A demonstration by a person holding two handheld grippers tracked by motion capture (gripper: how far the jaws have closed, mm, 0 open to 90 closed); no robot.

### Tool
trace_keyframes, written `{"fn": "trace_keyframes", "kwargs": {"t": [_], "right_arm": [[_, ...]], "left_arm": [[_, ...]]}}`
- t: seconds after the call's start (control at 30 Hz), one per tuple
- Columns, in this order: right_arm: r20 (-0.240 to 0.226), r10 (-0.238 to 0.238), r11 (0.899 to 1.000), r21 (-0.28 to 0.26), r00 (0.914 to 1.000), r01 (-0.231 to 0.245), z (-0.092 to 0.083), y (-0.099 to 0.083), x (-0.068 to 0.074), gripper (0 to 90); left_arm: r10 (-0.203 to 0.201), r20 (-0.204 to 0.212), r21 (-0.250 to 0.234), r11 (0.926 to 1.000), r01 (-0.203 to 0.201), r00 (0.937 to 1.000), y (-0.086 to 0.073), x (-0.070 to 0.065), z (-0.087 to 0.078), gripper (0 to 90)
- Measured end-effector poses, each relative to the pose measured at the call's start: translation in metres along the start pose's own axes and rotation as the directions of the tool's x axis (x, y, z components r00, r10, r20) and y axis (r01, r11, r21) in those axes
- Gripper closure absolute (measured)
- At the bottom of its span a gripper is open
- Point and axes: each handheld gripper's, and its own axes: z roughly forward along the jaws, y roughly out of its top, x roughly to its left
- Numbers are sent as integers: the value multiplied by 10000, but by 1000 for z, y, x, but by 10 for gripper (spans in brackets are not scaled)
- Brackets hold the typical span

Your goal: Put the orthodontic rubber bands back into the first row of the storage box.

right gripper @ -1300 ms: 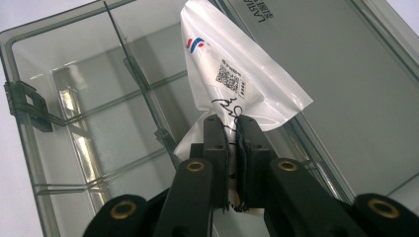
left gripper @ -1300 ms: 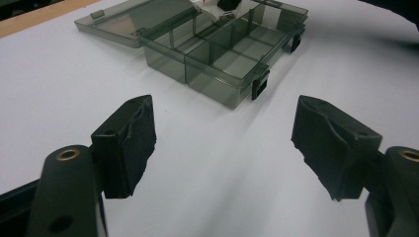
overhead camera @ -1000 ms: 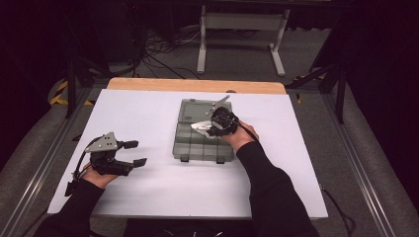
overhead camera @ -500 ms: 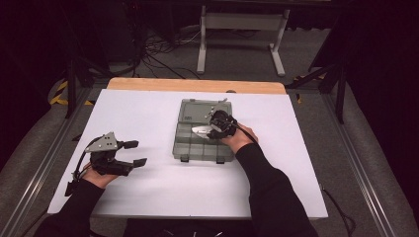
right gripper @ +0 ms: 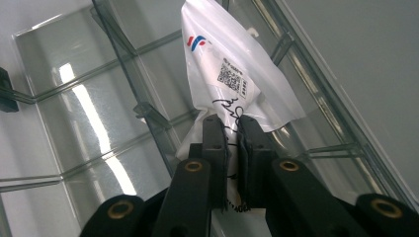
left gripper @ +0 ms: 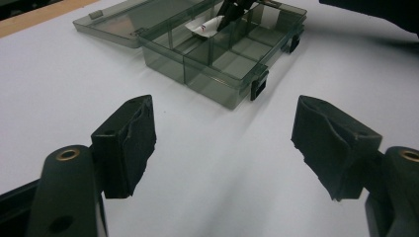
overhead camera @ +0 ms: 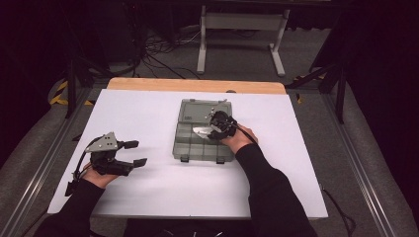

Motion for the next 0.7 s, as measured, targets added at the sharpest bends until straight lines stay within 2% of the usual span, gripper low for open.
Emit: {"fn": "trace_keyframes", "kwargs": {"t": [0.27,0.47,0.53,0.57,0.7], "right_arm": [[-45,105,9999,46,9999,-104,1,0,-1,820],[-38,227,9997,-19,9997,-227,-1,-1,-3,739],[57,312,9995,-32,9995,-312,-3,-2,-4,687],[92,327,9995,-43,9994,-327,-3,-2,-5,676],[132,396,9991,-135,9991,-394,-6,-3,-6,657]], "left_arm": [[-7,11,-4,10000,7,10000,0,0,0,255],[-10,11,-5,10000,10,10000,0,0,0,255],[-35,34,0,10000,35,10000,0,0,1,255],[-126,72,-21,9999,126,9999,0,0,1,255],[-17,45,-17,10000,17,10000,1,0,2,255]]}}
